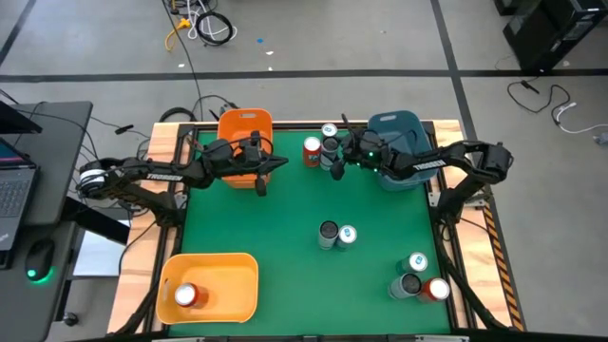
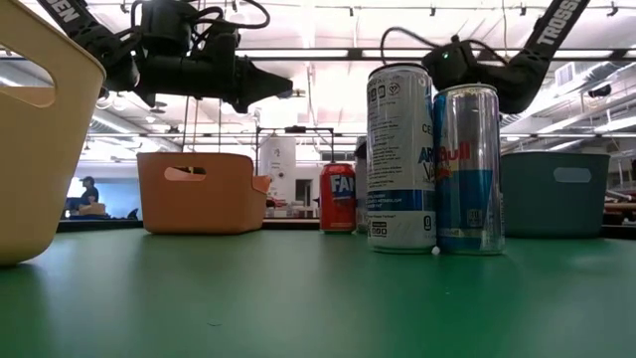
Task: Sort soda cans
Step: Put the top white-blue soda can into the blue bin
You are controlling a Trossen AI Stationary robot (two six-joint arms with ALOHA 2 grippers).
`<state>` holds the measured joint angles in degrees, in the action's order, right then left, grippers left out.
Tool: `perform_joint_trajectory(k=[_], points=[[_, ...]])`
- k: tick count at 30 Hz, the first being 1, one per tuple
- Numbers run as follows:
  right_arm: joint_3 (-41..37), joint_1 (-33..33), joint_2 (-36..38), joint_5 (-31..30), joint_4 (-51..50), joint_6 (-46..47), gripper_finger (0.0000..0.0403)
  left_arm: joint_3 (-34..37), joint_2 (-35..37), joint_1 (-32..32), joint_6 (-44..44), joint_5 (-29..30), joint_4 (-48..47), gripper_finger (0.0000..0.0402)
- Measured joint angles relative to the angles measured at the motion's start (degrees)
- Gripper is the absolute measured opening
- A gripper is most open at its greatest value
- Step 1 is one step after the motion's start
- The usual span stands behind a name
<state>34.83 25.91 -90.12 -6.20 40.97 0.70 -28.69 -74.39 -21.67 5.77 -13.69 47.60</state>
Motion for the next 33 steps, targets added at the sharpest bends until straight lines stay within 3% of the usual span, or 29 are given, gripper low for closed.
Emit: perform_joint_trajectory(k=[7,18,26,33], points=[[0.0,0.0,7.1,-3.1,-2.0,-2.5,0.0239,0.0,0.0,0.0,0.0,0.0,0.0,0.0002],[0.0,0.8,29.0,-24.2,-23.5,-3.6,0.0239,0.0,0.0,0.0,0.0,0.0,-0.9,0.0002],[-1.8,6.4,34.3,-29.0,-32.5,3.1,0.0239,0.0,0.0,0.0,0.0,0.0,-0.8,0.0002],[-5.6,15.4,31.6,-24.6,-32.6,11.5,0.0239,0.0,0.0,0.1,-0.3,0.0,-0.8,0.0002]])
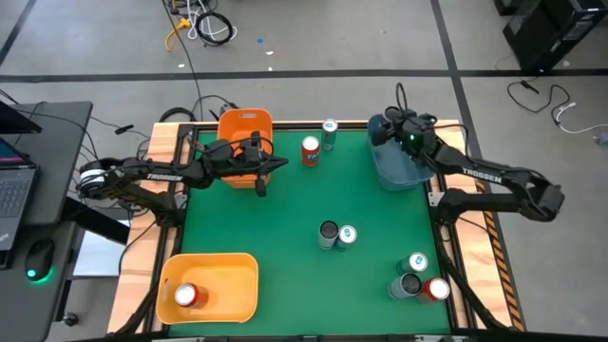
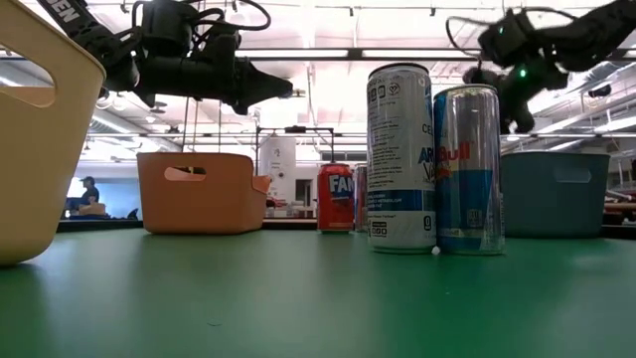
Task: Sort soda cans
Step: Put the top white-blue soda can into the blue bin
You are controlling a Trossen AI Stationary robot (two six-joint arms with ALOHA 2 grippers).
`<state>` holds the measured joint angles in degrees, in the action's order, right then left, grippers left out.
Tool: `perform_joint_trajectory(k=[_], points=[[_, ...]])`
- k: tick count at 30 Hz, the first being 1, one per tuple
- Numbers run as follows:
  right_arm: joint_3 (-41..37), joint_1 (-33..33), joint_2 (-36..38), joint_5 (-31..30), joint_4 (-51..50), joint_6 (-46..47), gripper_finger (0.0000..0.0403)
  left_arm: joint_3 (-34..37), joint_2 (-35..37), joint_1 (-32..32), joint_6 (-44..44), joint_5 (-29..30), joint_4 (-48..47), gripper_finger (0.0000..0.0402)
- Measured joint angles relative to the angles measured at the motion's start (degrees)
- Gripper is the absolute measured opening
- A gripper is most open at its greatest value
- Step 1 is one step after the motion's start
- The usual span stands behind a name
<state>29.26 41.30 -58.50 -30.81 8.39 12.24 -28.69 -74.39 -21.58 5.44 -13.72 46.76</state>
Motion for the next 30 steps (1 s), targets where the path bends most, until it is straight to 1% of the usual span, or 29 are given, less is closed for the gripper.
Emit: perform_joint_trajectory(k=[4,7,18,25,27,30], points=[[-0.5,2.6,-2.0,2.3,0.7,2.0,0.0239,0.0,0.0,0.0,-0.1,0.0,0.0,0.0002],[-0.5,3.5,-4.0,2.4,0.7,2.8,0.0239,0.0,0.0,0.0,-0.1,0.0,0.0,0.0002],[-0.6,3.3,-13.4,4.0,7.0,2.7,0.0239,0.0,0.0,0.0,-0.1,0.0,-0.6,0.0002],[-0.4,3.3,-14.8,4.0,8.3,2.6,0.0239,0.0,0.0,0.0,-0.1,0.0,-1.2,0.0002],[-0.4,3.3,-14.6,4.0,8.0,2.6,0.0253,0.0,0.0,0.0,-0.1,0.0,-1.4,0.0002],[-0.5,3.3,-14.2,4.0,7.3,2.7,0.0293,0.0,0.0,0.0,-0.1,0.0,-1.4,0.0002]])
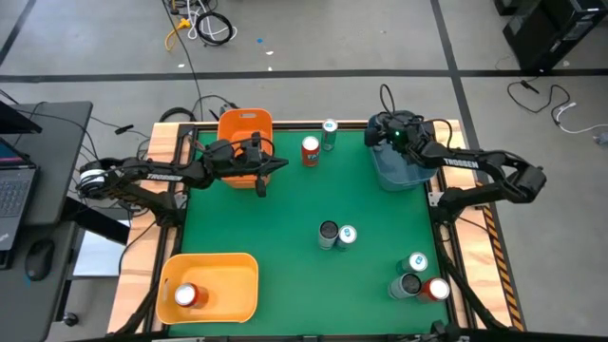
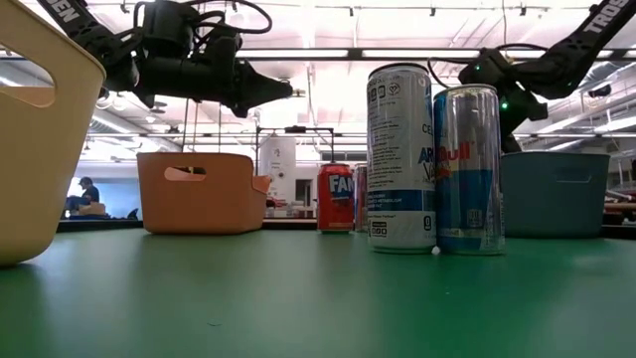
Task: Sort soda cans
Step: Put the top white-blue soda can into the blue bin, then put the top blue soda can into the orange bin
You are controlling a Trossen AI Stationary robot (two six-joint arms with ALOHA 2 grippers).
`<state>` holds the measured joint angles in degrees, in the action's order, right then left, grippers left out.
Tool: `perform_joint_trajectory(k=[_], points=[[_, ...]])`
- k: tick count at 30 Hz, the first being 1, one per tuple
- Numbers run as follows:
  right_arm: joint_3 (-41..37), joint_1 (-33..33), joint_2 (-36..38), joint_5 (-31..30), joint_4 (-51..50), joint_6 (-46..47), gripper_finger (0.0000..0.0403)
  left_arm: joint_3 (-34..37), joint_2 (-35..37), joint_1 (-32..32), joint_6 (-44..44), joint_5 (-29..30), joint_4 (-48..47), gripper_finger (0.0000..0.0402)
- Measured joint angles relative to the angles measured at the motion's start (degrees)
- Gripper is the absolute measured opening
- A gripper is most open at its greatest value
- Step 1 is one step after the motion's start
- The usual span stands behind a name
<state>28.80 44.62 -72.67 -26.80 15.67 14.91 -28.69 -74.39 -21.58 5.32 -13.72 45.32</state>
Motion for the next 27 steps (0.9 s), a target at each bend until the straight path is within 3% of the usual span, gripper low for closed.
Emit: perform_joint_trajectory(k=[4,27], points=[[0.0,0.0,0.3,-0.1,0.1,-0.3,0.0321,0.0,0.0,0.0,0.0,0.0,0.0,0.0002],[4.7,-2.8,0.3,-0.2,-0.8,-9.1,0.0325,0.0,0.0,0.0,-0.5,0.0,0.0,0.0002]])
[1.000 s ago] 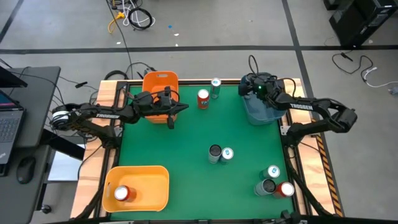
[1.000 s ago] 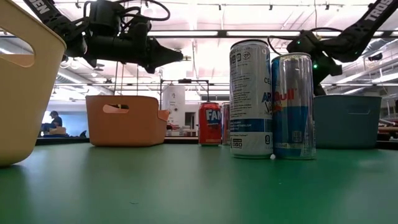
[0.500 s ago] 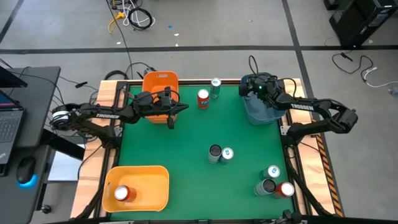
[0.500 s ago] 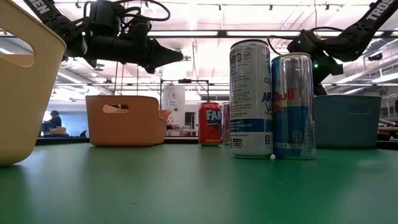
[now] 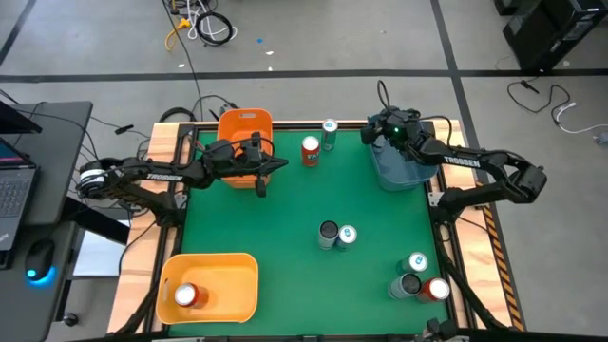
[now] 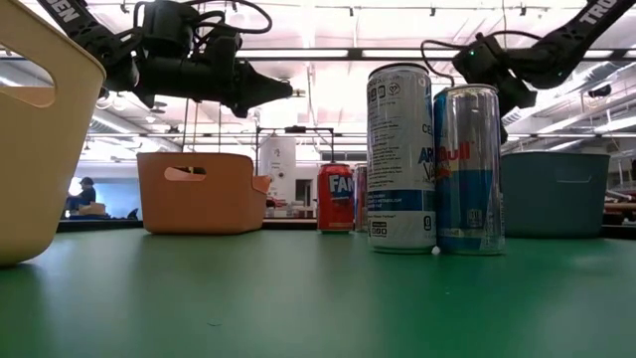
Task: Sort soda cans
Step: Put the top blue soda can into the orange bin
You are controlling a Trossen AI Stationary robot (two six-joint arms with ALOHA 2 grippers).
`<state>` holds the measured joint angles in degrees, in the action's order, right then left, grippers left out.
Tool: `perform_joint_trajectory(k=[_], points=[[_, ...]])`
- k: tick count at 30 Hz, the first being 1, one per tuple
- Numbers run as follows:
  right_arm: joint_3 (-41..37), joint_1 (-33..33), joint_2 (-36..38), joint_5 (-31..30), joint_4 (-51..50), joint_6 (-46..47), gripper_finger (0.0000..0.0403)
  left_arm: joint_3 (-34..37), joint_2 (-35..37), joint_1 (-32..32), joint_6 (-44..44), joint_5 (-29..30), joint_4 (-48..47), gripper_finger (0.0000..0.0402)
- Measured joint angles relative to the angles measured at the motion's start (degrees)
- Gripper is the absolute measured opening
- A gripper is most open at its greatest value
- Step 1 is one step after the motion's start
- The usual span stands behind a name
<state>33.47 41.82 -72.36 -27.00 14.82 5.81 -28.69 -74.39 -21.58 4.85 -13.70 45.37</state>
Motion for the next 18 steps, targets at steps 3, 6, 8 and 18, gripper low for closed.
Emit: perform_joint_trajectory(k=[3,6,8,18], points=[[1.2,-1.7,0.7,0.0,-1.8,-1.4,0.0325,0.0,0.0,0.0,-0.5,0.0,0.0,0.0002],[1.4,-3.5,2.2,-0.2,-2.6,-2.5,0.0324,0.0,0.0,0.0,-0.6,0.0,0.2,0.0002],[1.4,-4.6,3.8,-0.2,-2.6,-3.0,0.0323,0.0,0.0,0.0,-0.7,0.0,0.2,0.0002],[1.4,-10.6,12.8,-0.4,-2.5,-8.1,0.0309,0.0,0.0,0.0,-0.9,0.0,0.1,0.0002]])
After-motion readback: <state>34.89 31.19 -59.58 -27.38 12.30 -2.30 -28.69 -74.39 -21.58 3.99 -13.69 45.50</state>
